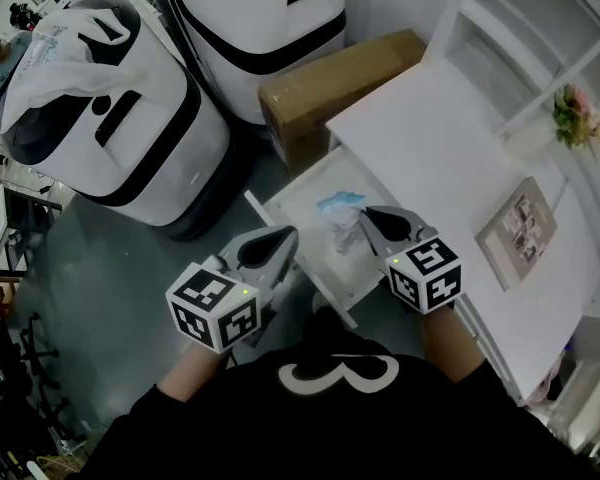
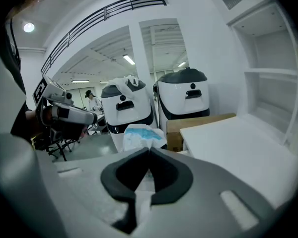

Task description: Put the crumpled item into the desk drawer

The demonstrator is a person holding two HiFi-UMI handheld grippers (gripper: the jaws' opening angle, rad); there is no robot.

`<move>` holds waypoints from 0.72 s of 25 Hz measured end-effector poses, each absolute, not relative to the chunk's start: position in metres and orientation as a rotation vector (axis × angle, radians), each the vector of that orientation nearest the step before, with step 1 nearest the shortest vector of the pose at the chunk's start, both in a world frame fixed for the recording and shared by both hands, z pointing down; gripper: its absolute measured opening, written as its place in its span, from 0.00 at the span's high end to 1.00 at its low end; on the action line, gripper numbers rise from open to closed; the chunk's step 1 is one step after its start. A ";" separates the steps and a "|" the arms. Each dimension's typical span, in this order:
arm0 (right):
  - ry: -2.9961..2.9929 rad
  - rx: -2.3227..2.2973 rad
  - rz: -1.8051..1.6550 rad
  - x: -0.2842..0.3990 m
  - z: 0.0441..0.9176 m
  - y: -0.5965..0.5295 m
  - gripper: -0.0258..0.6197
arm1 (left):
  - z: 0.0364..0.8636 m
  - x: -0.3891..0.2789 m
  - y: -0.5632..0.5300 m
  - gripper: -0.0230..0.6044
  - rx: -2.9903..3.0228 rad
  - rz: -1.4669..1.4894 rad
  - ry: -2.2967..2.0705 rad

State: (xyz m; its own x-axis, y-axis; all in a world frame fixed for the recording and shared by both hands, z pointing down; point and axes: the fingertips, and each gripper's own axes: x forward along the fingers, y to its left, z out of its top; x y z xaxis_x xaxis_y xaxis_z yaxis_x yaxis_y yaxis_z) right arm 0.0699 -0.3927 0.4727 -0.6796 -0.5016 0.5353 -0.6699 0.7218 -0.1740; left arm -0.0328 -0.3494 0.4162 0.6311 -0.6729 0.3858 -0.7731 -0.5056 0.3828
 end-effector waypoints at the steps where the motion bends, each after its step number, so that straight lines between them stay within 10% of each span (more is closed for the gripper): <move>1: -2.454 0.880 0.508 0.068 0.481 -0.395 0.95 | 0.420 -0.035 -0.352 0.95 2.316 0.254 -1.137; 18: -2.209 0.727 0.596 0.067 0.628 -0.422 0.95 | 0.481 -0.055 -0.385 0.95 2.154 0.249 -1.217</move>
State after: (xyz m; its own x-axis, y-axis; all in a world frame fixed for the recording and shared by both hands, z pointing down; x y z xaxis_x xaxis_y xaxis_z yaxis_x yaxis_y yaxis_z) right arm 0.0669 -0.4221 0.6285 -0.5786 -0.3170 0.7515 -0.6518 0.7336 -0.1924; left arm -0.0550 -0.3851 0.4813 0.5527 -0.6991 0.4536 -0.8210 -0.3636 0.4401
